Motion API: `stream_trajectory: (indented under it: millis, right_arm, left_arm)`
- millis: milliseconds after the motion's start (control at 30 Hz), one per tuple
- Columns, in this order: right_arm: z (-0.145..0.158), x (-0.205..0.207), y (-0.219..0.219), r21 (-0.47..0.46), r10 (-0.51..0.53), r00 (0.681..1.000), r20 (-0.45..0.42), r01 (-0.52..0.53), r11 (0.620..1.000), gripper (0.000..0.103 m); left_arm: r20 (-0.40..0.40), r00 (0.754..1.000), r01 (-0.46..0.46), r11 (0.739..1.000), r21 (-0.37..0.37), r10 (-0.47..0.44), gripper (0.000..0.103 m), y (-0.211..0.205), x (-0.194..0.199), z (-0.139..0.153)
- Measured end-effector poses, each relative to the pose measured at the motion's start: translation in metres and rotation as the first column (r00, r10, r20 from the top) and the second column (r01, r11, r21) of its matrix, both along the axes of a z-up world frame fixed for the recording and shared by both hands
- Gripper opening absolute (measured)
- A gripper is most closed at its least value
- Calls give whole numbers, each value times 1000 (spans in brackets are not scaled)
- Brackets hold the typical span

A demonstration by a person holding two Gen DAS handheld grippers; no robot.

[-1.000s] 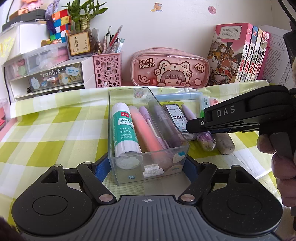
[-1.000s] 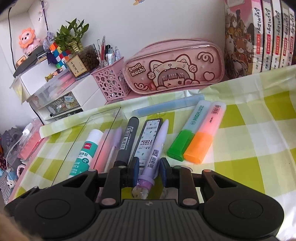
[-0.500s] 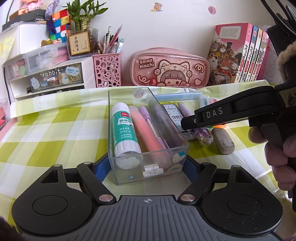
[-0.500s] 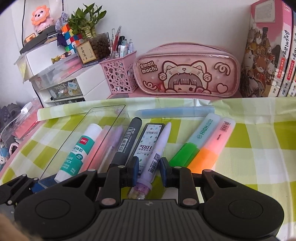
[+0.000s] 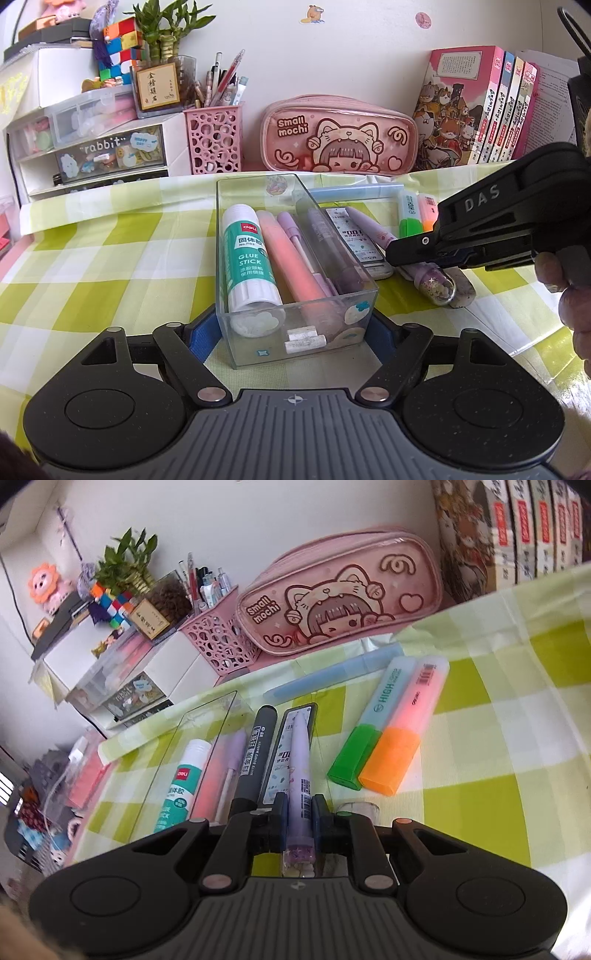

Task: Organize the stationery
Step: 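Close the right gripper on the lilac pen and lift it, then carry the lilac pen over the clear box and lower it inside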

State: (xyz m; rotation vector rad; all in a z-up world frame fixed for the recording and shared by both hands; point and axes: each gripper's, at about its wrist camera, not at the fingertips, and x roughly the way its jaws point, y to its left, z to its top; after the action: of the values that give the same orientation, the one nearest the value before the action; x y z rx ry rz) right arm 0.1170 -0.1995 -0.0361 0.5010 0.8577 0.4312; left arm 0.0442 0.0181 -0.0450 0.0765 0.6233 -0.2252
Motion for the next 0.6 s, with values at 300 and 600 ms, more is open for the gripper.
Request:
stream_trajectory:
  millis: [300,600]
  right_arm:
    - [0,2,-19,271,6,996,-85,17,962,16]
    - [11,-1,-8,354,16,996,-88,16,935,16]
  left_arm:
    - [-1,1000,1,1000,-1,-1,78,-1,0,0]
    - [-1,1000,1,1000,-1,-1,78,-1,0,0]
